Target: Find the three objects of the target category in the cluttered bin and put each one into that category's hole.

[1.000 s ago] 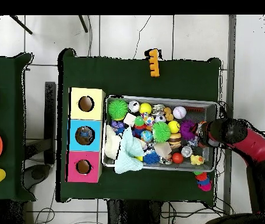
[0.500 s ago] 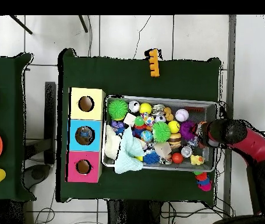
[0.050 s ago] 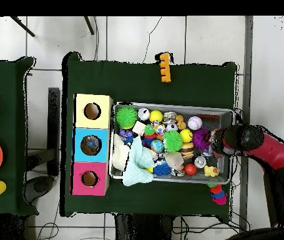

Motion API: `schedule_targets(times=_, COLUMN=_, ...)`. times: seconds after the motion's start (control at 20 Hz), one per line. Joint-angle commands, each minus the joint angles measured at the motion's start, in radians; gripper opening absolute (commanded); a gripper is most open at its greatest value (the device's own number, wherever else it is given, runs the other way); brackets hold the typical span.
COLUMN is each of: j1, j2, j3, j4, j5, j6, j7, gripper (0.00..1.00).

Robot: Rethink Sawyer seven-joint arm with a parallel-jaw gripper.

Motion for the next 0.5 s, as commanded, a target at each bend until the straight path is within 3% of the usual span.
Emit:
schedule_targets(times=0.05, j1=-0.079, j2=0.213, j3=0.004, j4=-0.106, j5=-0.218, j6=-0.151, j7=-0.35, gripper=0.0)
schedule_targets(times=0.5, j1=-0.12, j2=0.218, j3=0.07, j4=-0.134, j5=-0.209, j6=-0.044, j7=-0.411, gripper=0.0)
